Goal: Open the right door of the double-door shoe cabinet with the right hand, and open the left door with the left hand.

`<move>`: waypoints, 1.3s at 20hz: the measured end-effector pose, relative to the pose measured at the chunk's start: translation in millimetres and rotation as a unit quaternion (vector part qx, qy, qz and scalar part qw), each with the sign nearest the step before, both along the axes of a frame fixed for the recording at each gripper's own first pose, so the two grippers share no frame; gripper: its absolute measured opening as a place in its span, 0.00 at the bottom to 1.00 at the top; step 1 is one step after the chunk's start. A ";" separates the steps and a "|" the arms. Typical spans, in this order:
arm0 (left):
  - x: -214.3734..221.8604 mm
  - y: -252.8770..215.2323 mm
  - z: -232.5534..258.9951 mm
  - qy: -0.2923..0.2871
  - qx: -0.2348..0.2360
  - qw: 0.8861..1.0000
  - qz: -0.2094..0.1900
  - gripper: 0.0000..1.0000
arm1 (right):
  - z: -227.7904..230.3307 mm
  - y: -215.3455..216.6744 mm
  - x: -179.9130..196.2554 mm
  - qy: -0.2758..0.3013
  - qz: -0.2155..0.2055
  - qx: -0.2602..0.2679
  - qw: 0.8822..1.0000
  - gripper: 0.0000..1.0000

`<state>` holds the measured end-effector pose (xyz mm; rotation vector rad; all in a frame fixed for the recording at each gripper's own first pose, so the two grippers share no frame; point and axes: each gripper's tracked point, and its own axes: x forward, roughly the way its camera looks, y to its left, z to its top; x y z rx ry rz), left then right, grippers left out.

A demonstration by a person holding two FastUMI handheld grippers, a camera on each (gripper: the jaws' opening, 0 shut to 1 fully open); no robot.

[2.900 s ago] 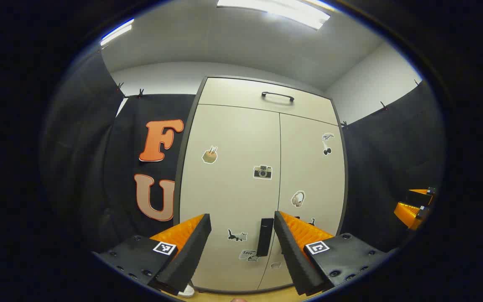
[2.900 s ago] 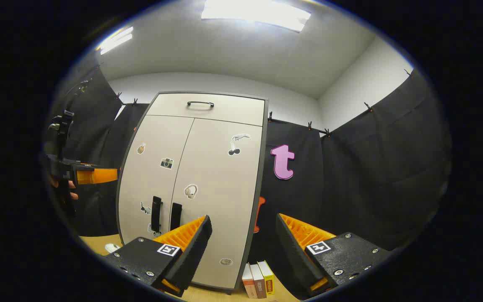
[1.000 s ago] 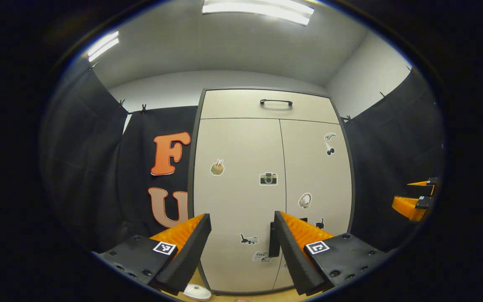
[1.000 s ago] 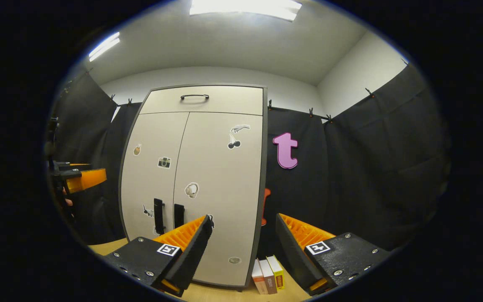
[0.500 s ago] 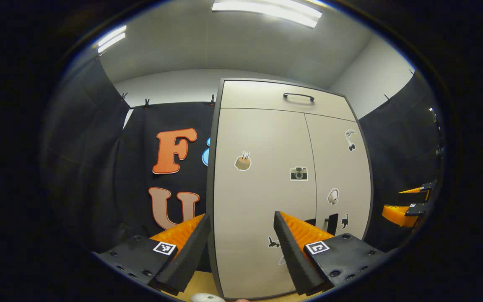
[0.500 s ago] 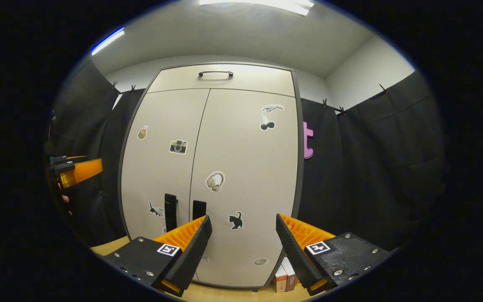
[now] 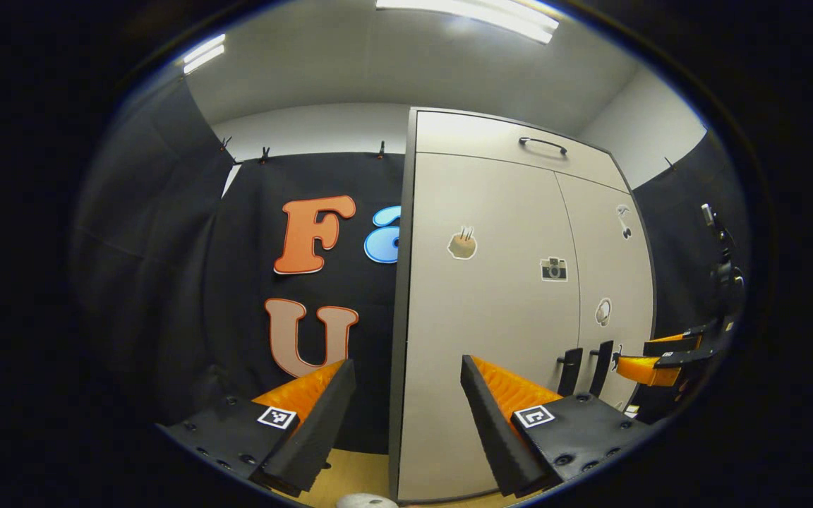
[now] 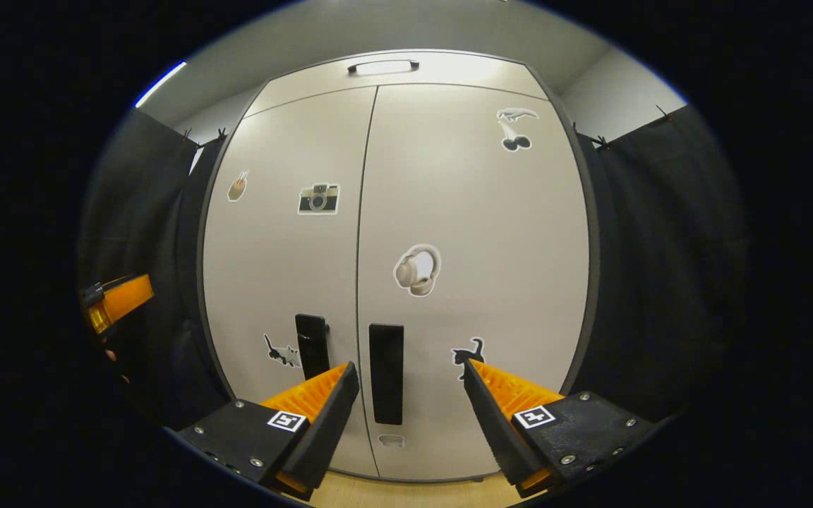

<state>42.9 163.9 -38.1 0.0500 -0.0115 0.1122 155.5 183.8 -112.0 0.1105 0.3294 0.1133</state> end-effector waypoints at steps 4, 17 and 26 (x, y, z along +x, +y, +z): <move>1.9 13.9 -5.3 0.004 0.001 1.000 0.008 0.96 | -29.7 15.1 21.2 0.038 0.005 0.005 0.999 0.80; 18.7 0.8 -41.2 0.054 -0.028 0.998 -0.004 0.96 | -49.8 30.2 41.1 0.071 -0.011 0.045 0.996 0.31; -1.9 -18.6 -32.1 0.054 -0.019 0.998 0.008 0.96 | -46.3 29.8 31.5 0.079 0.015 0.061 0.995 0.21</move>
